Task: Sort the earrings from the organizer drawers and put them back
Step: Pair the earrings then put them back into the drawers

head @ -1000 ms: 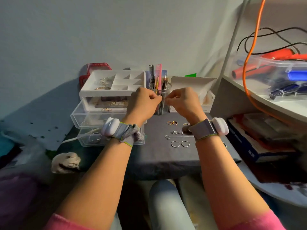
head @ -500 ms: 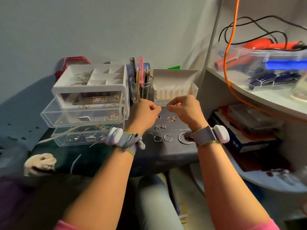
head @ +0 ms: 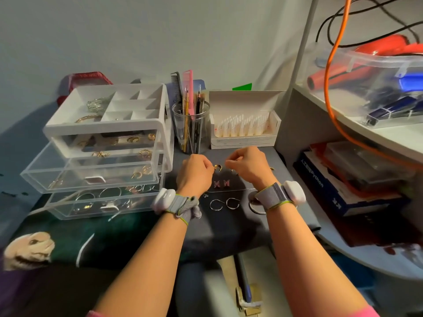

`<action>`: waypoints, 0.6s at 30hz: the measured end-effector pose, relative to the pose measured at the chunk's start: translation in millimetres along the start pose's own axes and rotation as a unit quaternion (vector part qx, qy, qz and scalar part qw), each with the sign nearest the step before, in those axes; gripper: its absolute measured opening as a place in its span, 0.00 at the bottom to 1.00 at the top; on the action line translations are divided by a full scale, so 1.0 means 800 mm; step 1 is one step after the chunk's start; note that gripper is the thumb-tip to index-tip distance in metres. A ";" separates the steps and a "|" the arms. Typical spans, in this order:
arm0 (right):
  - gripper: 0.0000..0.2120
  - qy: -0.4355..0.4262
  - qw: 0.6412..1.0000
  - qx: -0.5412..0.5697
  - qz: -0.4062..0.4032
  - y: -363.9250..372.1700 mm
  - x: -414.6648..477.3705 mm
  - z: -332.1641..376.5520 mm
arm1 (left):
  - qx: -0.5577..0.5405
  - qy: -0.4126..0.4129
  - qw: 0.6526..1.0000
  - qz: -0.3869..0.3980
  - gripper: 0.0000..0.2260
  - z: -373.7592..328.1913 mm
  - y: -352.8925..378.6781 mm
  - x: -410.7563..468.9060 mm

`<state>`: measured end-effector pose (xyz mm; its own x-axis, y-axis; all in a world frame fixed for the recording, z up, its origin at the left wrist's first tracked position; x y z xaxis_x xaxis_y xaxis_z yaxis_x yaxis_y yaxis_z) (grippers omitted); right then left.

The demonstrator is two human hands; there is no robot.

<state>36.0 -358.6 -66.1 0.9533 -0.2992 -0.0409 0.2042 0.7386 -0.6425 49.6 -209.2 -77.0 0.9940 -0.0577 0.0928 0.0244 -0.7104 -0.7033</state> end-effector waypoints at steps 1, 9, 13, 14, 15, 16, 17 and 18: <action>0.04 0.003 1.000 -0.003 0.006 0.004 0.009 -0.001 | 0.010 -0.002 1.000 -0.003 0.10 0.002 0.003 0.007; 0.05 0.018 0.997 -0.065 0.037 0.035 0.051 -0.004 | 0.046 -0.026 0.999 0.005 0.08 0.019 0.018 0.039; 0.05 0.027 0.995 -0.090 0.043 0.044 0.061 -0.007 | 0.054 -0.023 0.998 0.018 0.10 0.023 0.024 0.047; 0.04 0.026 0.994 -0.094 0.042 0.044 0.060 -0.006 | 0.055 -0.024 0.998 0.020 0.10 0.022 0.023 0.047; 0.04 0.027 0.994 -0.096 0.041 0.045 0.061 -0.007 | 0.057 -0.025 0.998 0.022 0.09 0.022 0.024 0.048; 0.04 0.028 0.994 -0.099 0.040 0.045 0.062 -0.007 | 0.061 -0.025 0.998 0.024 0.07 0.021 0.024 0.048; 0.04 0.028 0.994 -0.102 0.039 0.046 0.063 -0.007 | 0.065 -0.023 0.997 0.025 0.07 0.021 0.024 0.049; 0.04 0.027 0.993 -0.107 0.040 0.046 0.063 -0.006 | 0.067 -0.023 0.997 0.026 0.06 0.021 0.025 0.050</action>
<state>90.6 -349.4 -95.7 0.9502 -0.2807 -0.1350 0.0713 0.6180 -0.7829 91.3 -213.5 -99.3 0.9981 -0.0575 0.0236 -0.0161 -0.6063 -0.7951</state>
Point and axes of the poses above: each hand's wrist, its own x-axis towards the middle knuckle, its own y-axis out of the palm, z = x × y, the point moved 5 cm from there along x, towards the middle knuckle, and after that the axes turned 5 degrees about y, right-handed, at the moved point
